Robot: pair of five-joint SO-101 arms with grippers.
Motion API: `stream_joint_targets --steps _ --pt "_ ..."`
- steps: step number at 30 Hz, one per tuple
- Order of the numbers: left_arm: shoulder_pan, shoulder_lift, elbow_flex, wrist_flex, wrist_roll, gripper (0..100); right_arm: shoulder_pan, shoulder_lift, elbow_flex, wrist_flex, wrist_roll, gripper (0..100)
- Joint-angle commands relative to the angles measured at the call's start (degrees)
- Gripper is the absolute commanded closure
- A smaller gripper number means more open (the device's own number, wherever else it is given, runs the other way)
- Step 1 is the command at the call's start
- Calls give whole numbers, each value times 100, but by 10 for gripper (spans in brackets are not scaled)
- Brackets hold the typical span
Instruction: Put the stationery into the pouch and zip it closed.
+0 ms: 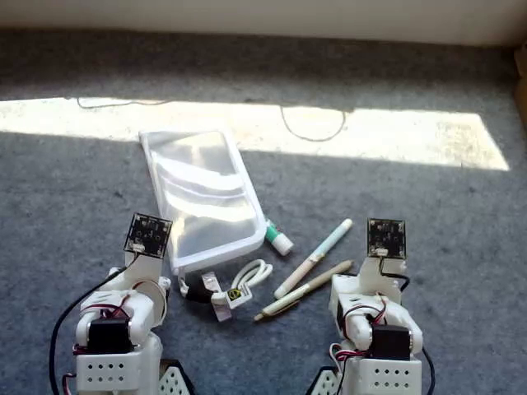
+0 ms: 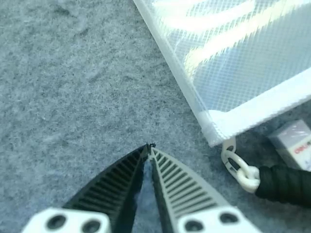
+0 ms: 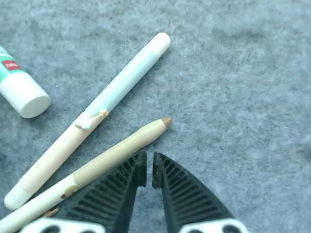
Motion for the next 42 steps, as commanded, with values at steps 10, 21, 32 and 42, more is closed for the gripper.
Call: stream_joint_targets --steps 10,21,32,42 --pt "75 -75 119 18 -35 992 -57 -57 787 48 -53 969" --pt "75 -75 119 18 -35 992 -22 -57 -505 22 -18 969" --pt "75 -75 119 18 -35 992 -75 -57 -2545 22 1415 967" --pt "75 -75 119 18 -35 992 -637 207 -3415 127 1442 964"
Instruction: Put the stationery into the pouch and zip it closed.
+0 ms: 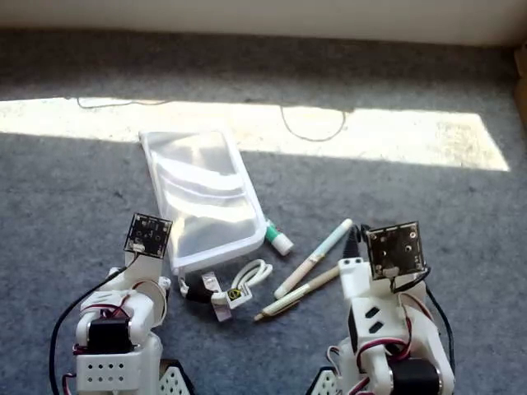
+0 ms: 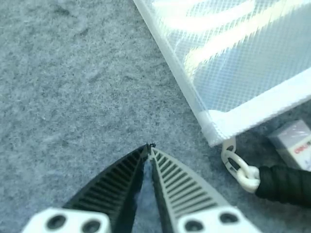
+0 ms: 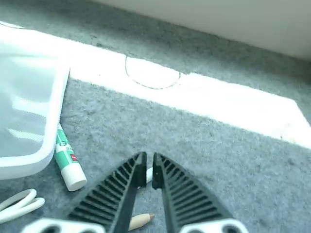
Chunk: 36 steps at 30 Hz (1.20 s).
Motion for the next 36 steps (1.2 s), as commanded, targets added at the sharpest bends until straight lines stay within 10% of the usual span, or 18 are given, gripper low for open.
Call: stream_joint_targets --steps 1,14,23,36 --pt "75 -75 119 18 -35 992 -251 453 -602 198 62 964" --pt "75 -75 119 18 -35 992 -1631 3108 -3398 1481 44 964" --pt "75 -75 119 18 -35 992 -2862 4084 -3424 1895 44 774" --pt "75 -75 119 18 -35 992 -4857 5367 -3301 1569 624 765"
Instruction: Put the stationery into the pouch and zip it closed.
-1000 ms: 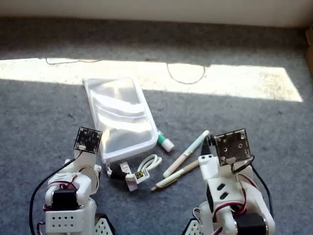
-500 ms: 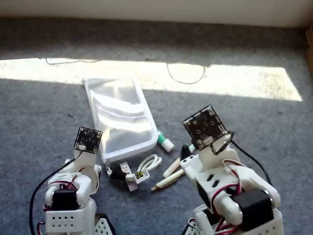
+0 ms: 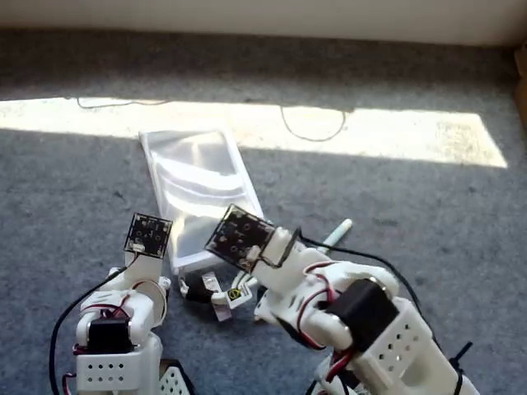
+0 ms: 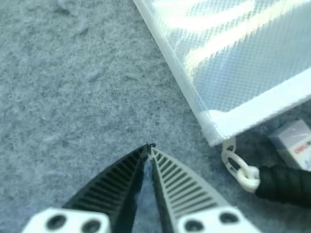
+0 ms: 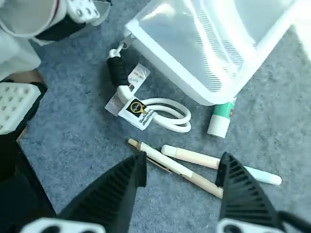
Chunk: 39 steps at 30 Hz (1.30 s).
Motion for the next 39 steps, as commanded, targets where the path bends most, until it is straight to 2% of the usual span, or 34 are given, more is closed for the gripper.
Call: stream_joint_targets --steps 1,10,16,34,39 --pt "75 -75 119 18 -35 992 -426 435 -110 -435 79 765" --pt "75 -75 119 18 -35 992 -971 1007 875 -1842 105 765" --pt "75 -75 119 18 -35 992 -1015 1367 1253 -2448 105 765" --pt "75 -75 119 18 -35 992 -980 2527 1578 -3415 105 767" --pt "75 -75 119 18 -35 992 -708 2659 1587 -3609 105 767"
